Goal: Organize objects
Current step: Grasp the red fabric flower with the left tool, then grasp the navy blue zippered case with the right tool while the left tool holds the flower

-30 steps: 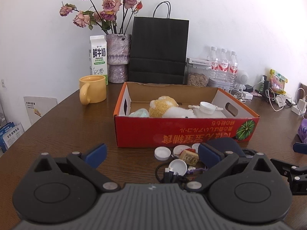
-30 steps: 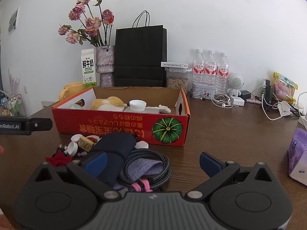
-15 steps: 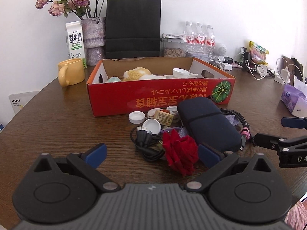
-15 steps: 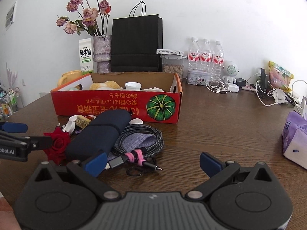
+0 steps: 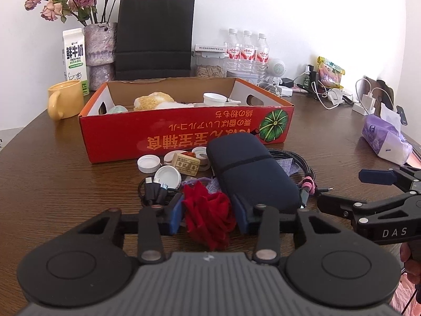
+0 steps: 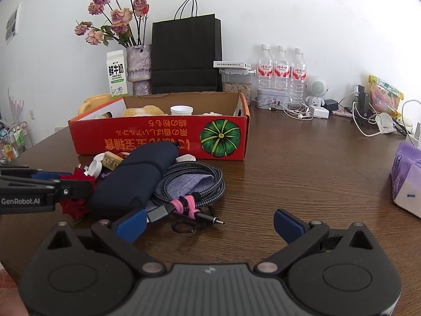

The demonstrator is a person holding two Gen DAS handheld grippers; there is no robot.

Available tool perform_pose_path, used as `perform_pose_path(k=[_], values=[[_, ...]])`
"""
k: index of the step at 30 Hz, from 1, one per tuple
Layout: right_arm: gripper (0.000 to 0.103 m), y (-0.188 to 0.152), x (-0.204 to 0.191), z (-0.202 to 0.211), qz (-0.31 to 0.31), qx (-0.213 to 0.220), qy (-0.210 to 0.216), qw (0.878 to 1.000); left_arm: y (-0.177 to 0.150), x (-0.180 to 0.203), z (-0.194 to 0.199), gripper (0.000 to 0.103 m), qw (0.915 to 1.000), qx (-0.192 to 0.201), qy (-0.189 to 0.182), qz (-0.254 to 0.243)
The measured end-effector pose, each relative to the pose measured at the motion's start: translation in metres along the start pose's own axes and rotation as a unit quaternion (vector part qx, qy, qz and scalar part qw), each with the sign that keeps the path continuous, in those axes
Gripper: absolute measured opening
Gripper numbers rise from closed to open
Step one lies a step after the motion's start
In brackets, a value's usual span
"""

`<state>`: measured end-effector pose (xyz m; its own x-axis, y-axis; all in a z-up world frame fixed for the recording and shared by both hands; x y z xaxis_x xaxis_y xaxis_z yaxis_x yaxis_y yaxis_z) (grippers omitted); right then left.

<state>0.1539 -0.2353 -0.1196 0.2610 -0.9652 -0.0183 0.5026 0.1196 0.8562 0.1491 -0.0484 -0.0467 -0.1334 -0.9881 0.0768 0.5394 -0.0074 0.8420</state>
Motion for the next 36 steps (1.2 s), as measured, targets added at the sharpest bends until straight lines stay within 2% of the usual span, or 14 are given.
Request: perform_pose_path(k=[4, 14, 21, 26, 32, 36], values=[[0.103, -0.001, 0.0, -0.001, -0.001, -0.002, 0.001, 1.0, 0.0, -0.004, 0.002, 0.034, 0.9999, 0.003, -0.005, 0.015], [0.103, 0.001, -0.007, -0.001, 0.004, -0.002, 0.003, 1.0, 0.007, -0.014, 0.019, 0.033, 0.999, 0.034, 0.005, 0.03], [0.103, 0.017, -0.023, -0.002, 0.015, 0.009, 0.017, 1.0, 0.013, -0.038, 0.029, 0.033, 0.9967, 0.044, 0.048, 0.048], [0.103, 0.031, -0.048, -0.013, 0.033, 0.012, 0.039, 0.999, 0.014, -0.056, 0.033, 0.033, 0.9941, 0.048, 0.073, 0.064], [0.103, 0.042, -0.08, -0.036, 0.053, -0.002, 0.053, 0.997, 0.012, -0.074, 0.038, 0.033, 0.9912, 0.054, 0.092, 0.079], [0.103, 0.046, -0.09, -0.054, 0.058, -0.016, 0.041, 0.997, 0.009, -0.083, 0.041, 0.033, 0.9894, 0.057, 0.102, 0.086]])
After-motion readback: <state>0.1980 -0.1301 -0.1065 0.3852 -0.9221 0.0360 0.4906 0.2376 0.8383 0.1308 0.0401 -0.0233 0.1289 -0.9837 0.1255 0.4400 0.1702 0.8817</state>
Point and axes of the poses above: each gripper's, at about its wrist camera, not at the fingertips, and z roughly against the way its jaws point, x to its right, y to its top, the point moved 4 cm from there along -z, roughly the way its jaws point, and after that the axes turned 1 degree about -y, right-handed, at the moved point
